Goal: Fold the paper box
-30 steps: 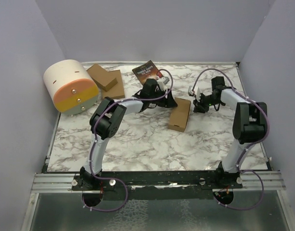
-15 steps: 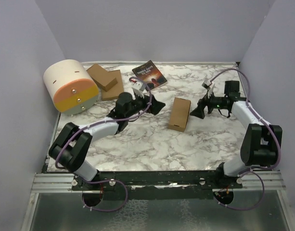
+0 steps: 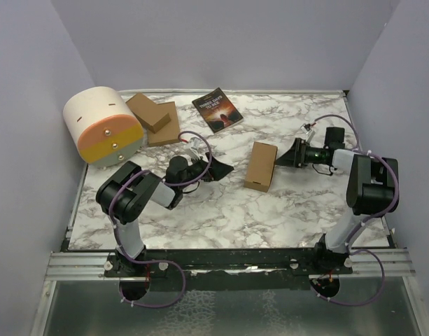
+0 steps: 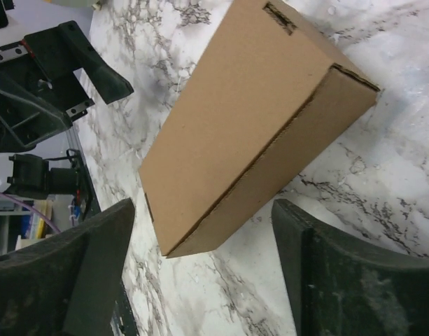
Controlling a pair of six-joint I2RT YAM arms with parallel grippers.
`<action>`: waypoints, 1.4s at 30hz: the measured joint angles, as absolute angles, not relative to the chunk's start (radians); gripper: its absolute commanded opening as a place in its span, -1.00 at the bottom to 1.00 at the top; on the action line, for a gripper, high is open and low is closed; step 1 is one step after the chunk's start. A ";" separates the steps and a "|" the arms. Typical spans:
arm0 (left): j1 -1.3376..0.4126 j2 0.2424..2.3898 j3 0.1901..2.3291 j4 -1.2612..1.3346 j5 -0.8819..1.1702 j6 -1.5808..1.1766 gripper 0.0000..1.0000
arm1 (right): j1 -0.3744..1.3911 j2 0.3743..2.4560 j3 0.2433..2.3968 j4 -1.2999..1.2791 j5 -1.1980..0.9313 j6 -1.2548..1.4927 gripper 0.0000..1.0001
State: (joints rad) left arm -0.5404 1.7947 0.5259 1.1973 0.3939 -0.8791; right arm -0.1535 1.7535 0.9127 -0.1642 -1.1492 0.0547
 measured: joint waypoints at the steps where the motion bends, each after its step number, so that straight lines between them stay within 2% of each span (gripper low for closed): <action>1: -0.544 1.811 0.533 1.197 0.397 -0.888 0.61 | -0.154 1.774 0.921 -0.162 -1.149 0.068 0.46; 7: -0.591 1.839 0.593 1.174 0.392 -0.896 0.61 | -0.125 1.861 0.947 -0.157 -1.131 0.114 0.37; 14: -0.609 1.861 0.614 1.143 0.387 -0.895 0.61 | -0.091 1.905 0.973 -0.163 -1.113 0.129 0.01; 22: -0.609 1.866 0.616 1.102 0.372 -0.898 0.74 | -0.096 1.946 0.987 -0.183 -1.140 0.142 -0.41; 30: -0.609 1.916 0.635 1.095 0.373 -0.951 0.87 | -0.142 1.996 0.995 -0.192 -1.232 0.153 -0.46; 35: -0.614 1.964 0.638 1.192 0.375 -1.027 0.93 | -0.157 2.012 0.995 -0.201 -1.261 0.153 -0.47; 39: -0.631 2.001 0.653 1.265 0.377 -1.077 0.90 | -0.161 2.018 0.995 -0.201 -1.272 0.152 -0.48; 42: -0.647 2.016 0.675 1.279 0.377 -1.093 0.78 | -0.166 2.020 0.995 -0.202 -1.274 0.152 -0.49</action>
State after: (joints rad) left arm -0.6468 2.0159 0.6746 1.2785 0.3775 -1.0927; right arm -0.1661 2.0201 0.9955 -0.2020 -1.2739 0.1520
